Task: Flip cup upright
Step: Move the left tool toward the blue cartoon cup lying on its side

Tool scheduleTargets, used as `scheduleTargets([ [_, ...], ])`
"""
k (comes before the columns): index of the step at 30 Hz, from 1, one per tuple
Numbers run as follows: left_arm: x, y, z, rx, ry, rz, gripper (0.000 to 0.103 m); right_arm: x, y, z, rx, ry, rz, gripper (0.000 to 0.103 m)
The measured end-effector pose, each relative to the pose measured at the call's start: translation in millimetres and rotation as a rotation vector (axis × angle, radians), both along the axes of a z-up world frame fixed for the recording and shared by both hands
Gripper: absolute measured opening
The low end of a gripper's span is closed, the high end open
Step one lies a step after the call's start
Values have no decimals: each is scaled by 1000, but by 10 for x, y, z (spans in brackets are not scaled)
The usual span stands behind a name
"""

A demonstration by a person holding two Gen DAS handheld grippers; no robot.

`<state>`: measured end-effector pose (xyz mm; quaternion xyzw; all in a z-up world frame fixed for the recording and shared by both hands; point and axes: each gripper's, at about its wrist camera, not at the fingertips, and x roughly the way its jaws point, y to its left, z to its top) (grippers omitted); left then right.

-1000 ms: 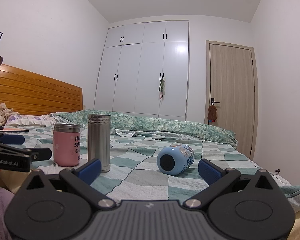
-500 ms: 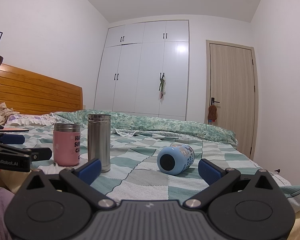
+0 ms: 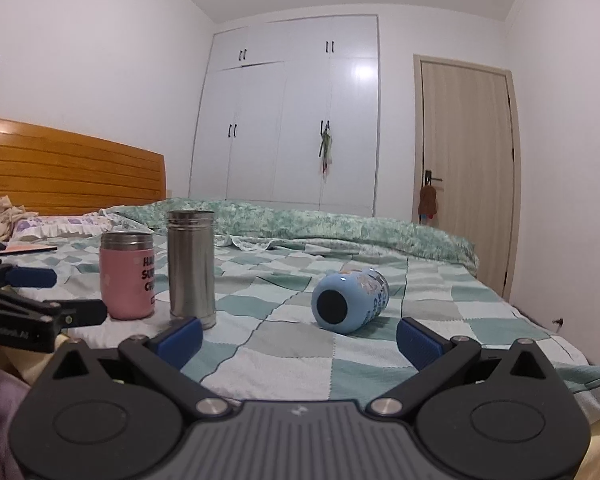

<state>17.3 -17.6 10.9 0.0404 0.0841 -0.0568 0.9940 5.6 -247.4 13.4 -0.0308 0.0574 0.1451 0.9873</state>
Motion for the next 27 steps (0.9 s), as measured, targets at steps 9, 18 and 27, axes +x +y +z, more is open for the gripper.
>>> scheduleTargets([
  [9,385,-456,237,79,-7,-103,103,321,-263,193,-10,40,-54,103],
  [18,1100,-806,489,96,93,-172,103,794,-589,372,-31,95,-97,103],
  [27,1854,-1127,699,112,168,-213,103,1373,-847,500,-57,140,-129,103],
])
